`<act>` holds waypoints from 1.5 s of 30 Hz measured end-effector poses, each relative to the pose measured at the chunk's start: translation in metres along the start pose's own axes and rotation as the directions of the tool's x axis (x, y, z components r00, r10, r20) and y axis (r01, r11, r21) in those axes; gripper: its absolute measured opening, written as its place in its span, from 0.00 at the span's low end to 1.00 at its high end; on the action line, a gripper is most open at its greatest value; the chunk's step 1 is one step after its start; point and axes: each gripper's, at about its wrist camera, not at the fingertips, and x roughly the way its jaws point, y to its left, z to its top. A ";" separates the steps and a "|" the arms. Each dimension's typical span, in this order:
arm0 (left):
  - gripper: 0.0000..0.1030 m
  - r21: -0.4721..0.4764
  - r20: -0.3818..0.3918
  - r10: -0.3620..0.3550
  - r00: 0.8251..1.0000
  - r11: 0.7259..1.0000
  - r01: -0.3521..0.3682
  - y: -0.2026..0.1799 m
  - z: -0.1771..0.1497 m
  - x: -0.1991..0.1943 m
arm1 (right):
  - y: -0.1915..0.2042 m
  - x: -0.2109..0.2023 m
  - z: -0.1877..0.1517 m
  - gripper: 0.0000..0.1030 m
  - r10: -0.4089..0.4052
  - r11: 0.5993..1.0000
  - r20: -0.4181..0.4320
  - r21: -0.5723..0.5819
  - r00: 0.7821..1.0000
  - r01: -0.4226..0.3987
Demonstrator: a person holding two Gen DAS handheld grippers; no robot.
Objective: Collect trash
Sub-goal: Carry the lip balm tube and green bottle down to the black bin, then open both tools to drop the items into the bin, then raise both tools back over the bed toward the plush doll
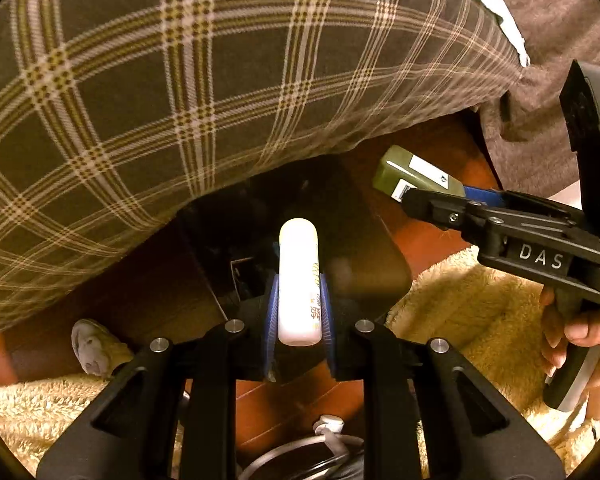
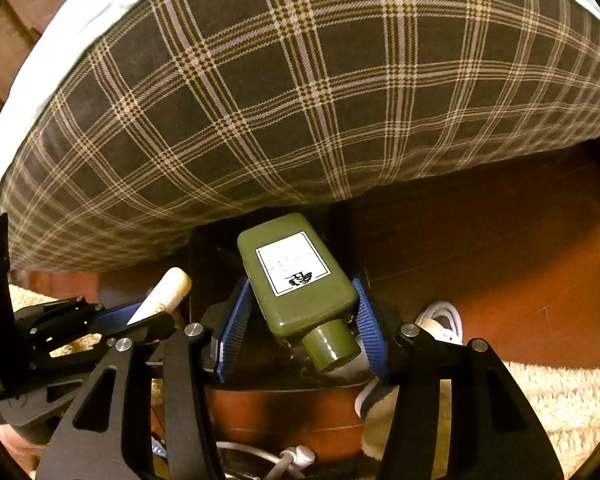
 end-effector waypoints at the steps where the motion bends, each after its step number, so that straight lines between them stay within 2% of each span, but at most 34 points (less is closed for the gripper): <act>1: 0.19 -0.001 0.000 -0.001 1.000 1.000 0.001 0.001 0.001 0.000 | 0.001 0.000 0.001 0.52 -0.003 1.000 0.001 -0.001 1.000 0.003; 3: 0.27 -0.001 0.000 -0.003 1.000 1.000 0.003 0.002 0.003 0.001 | 0.002 -0.001 0.005 0.55 -0.005 1.000 0.007 -0.004 1.000 0.005; 5: 0.35 -0.003 0.007 0.003 1.000 1.000 -0.003 0.001 0.001 -0.003 | 0.000 -0.005 0.010 0.70 -0.005 1.000 0.016 0.000 1.000 0.005; 8: 0.43 -0.008 0.021 0.018 1.000 1.000 -0.018 0.002 0.003 -0.012 | -0.001 -0.017 0.018 0.73 -0.001 1.000 0.043 0.015 0.999 0.000; 9: 0.50 -0.009 0.029 0.023 0.999 1.000 -0.022 0.003 0.003 -0.016 | -0.003 -0.021 0.021 0.73 0.000 1.000 0.055 0.022 0.998 -0.001; 10: 0.61 -0.011 0.041 0.032 0.999 0.999 -0.032 0.004 0.003 -0.022 | -0.004 -0.025 0.023 0.73 0.001 1.000 0.064 0.027 0.998 -0.003; 12: 0.74 -0.012 0.079 0.053 0.995 0.999 -0.052 0.006 0.006 -0.038 | -0.006 -0.039 0.028 0.74 0.013 0.999 0.095 0.039 0.995 -0.017; 14: 0.75 -0.006 0.104 0.067 0.992 0.998 -0.067 0.005 0.010 -0.052 | -0.009 -0.055 0.037 0.82 0.022 0.999 0.129 0.046 0.991 -0.028; 17: 0.82 0.001 0.156 0.076 0.985 0.997 -0.077 0.001 0.019 -0.080 | -0.008 -0.077 0.043 0.87 0.035 0.998 0.180 0.048 0.983 -0.044; 21: 0.92 0.030 0.254 0.109 0.961 0.992 -0.121 -0.009 0.033 -0.122 | -0.001 -0.111 0.052 0.93 0.042 0.998 0.267 0.035 0.963 -0.053; 24: 0.92 0.043 0.293 0.120 0.948 0.989 -0.139 -0.016 0.044 -0.142 | 0.006 -0.136 0.064 0.94 0.051 0.998 0.328 0.008 0.943 -0.057; 31: 0.92 0.011 0.364 0.168 0.916 0.983 -0.185 -0.001 0.076 -0.180 | 0.024 -0.169 0.105 0.94 0.048 0.998 0.418 -0.051 0.907 -0.029; 39: 0.92 -0.029 0.395 0.255 0.883 0.964 -0.265 0.024 0.127 -0.190 | 0.042 -0.164 0.157 0.94 0.043 0.994 0.445 -0.108 0.894 0.006; 45: 0.92 -0.040 0.411 0.244 0.879 0.967 -0.250 0.040 0.161 -0.188 | 0.049 -0.150 0.210 0.94 0.063 0.993 0.466 -0.117 0.883 -0.009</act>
